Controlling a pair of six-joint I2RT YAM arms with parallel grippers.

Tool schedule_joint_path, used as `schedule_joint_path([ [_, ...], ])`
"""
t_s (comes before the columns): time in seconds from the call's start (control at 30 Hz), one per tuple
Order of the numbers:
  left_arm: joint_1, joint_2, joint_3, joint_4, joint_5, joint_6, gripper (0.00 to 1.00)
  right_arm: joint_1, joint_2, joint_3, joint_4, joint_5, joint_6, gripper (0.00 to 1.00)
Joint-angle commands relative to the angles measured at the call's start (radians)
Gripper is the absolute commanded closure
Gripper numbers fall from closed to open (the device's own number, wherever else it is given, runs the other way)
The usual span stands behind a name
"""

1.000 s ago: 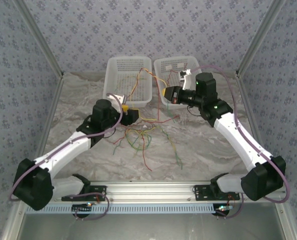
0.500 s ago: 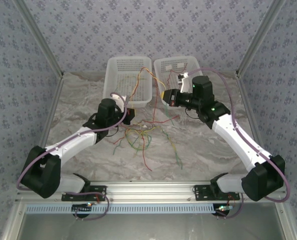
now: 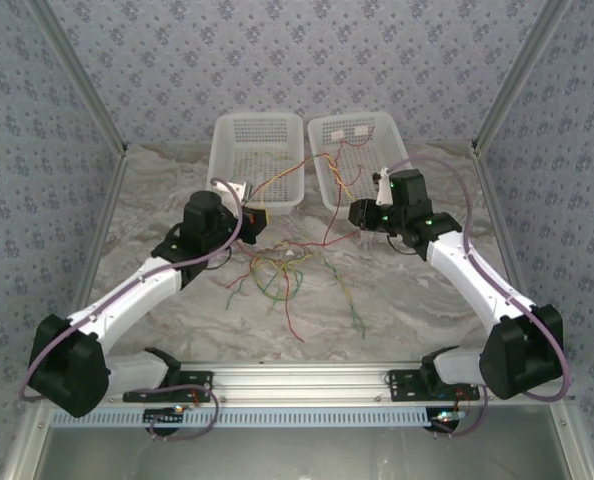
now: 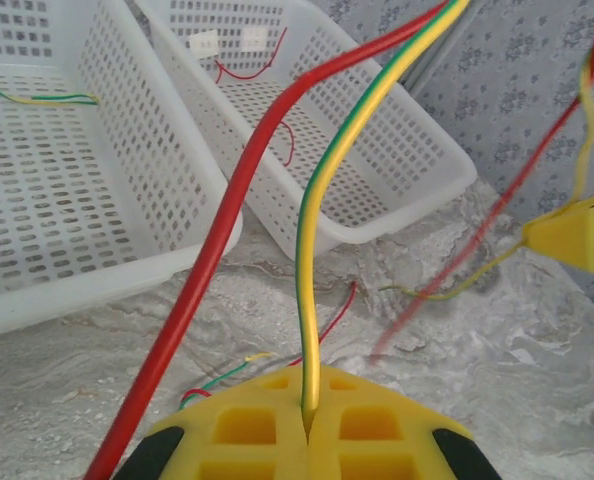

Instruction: Untangle the cables

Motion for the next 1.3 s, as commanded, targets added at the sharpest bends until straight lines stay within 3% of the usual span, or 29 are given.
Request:
schedule_joint_path([
  [0.0, -0.007, 0.045, 0.038, 0.013, 0.046, -0.041, 1.00, -0.002, -0.005, -0.022, -0.009, 0.009, -0.006, 0.60],
  [0.27, -0.016, 0.109, 0.062, 0.007, -0.014, -0.061, 1.00, -0.045, -0.061, -0.103, -0.065, 0.069, 0.012, 0.42],
  [0.43, -0.016, 0.139, 0.089, -0.015, -0.016, -0.076, 1.00, -0.063, -0.137, -0.204, 0.105, -0.170, 0.037, 0.41],
  [0.6, -0.018, 0.162, 0.124, -0.046, -0.024, -0.082, 1.00, 0.031, -0.193, -0.343, 0.434, -0.295, 0.252, 0.48],
  [0.77, -0.019, 0.170, 0.125, -0.049, -0.021, -0.088, 1.00, 0.157, -0.155, -0.315, 0.471, -0.256, 0.274, 0.54],
  [1.0, -0.025, 0.162, 0.118, -0.042, -0.020, -0.092, 1.00, 0.209, -0.005, -0.254, 0.583, -0.174, 0.348, 0.62],
  [1.07, -0.027, 0.154, 0.116, -0.041, -0.021, -0.094, 1.00, 0.229, 0.010, -0.257, 0.606, -0.099, 0.363, 0.62],
  [1.27, -0.029, 0.143, 0.110, -0.039, -0.023, -0.085, 1.00, 0.240, 0.068, -0.224, 0.506, 0.054, 0.323, 0.66],
])
